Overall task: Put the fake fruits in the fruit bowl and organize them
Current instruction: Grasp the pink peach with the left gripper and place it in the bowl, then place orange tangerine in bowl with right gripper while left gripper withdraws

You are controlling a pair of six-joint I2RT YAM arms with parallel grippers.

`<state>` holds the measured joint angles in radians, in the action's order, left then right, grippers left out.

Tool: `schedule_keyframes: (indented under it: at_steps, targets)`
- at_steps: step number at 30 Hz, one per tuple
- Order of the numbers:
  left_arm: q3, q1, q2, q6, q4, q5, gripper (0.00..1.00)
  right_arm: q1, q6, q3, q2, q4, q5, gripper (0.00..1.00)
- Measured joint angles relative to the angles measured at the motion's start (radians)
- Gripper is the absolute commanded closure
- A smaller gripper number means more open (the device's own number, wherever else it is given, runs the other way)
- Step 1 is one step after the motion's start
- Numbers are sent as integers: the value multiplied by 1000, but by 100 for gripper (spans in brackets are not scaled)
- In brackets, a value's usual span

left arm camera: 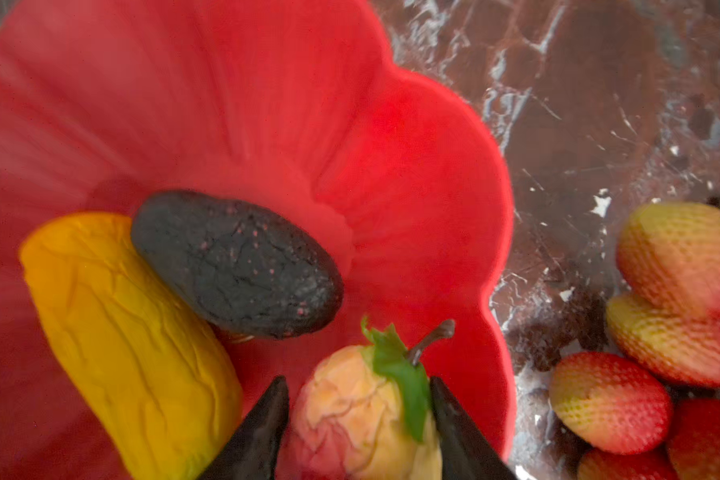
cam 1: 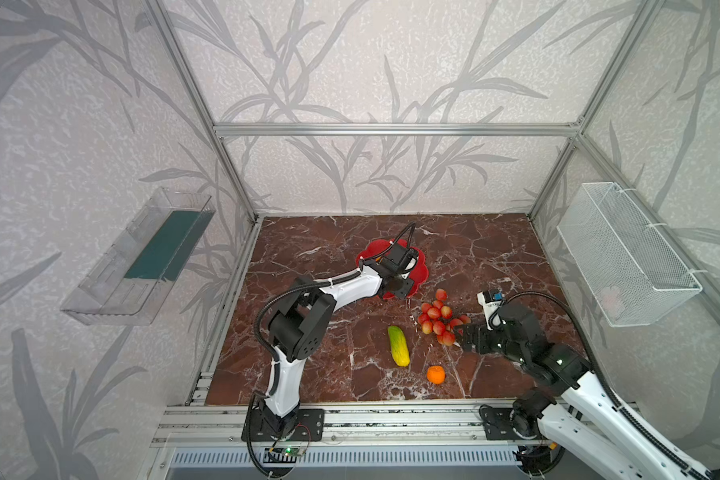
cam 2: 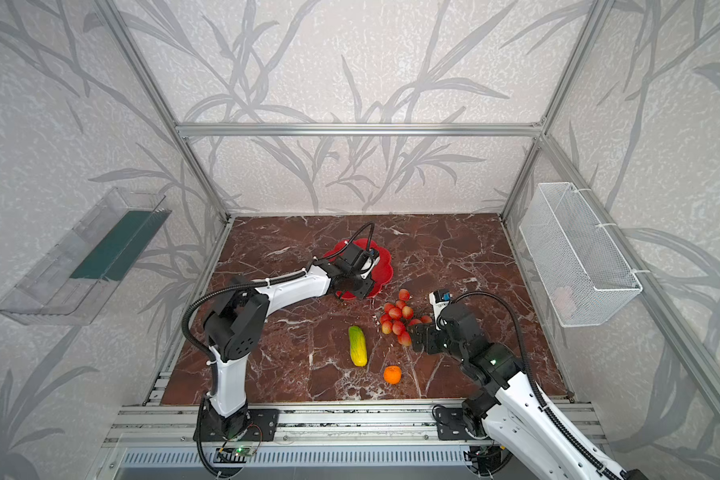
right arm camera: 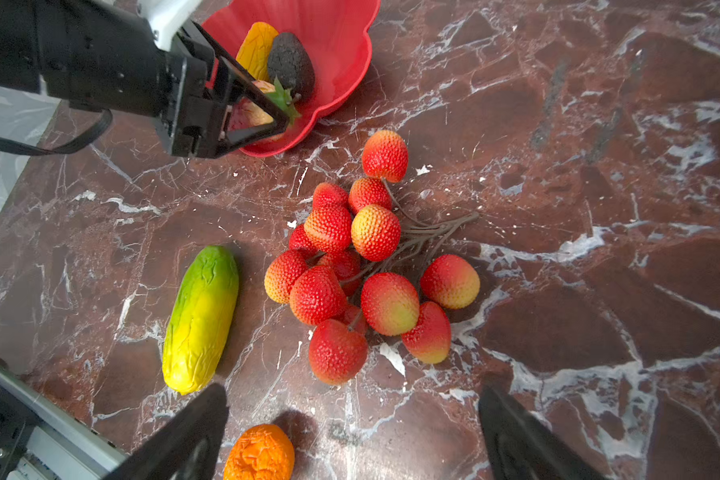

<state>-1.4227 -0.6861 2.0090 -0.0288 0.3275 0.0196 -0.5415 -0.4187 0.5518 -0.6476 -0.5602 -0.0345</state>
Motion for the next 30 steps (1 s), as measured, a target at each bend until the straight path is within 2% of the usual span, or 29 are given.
schedule_keyframes:
  at_steps: [5,8,10,15,22,26,30]
  targets:
    - [-5,2,-10,-13,18,-8,25,-16,-24,0,-13,-16,-21,12]
    - [-4,7,-53,-29,15,-23,19,-68,-44,-8,-17,-23,-17,13]
    - [6,7,-115,-41,-11,-40,15,-121,-64,-22,-17,-26,-6,14]
    - [74,9,-352,-78,-126,-86,13,-257,-119,-50,-63,-27,43,15]
    - [393,16,-769,-166,-304,-196,8,-428,-204,-60,-235,48,108,18]
    - [591,42,-941,-250,-307,-232,8,-491,-251,-61,-337,108,120,20]
    - [726,60,-1075,-332,-274,-256,7,-536,-286,-61,-421,158,122,25]
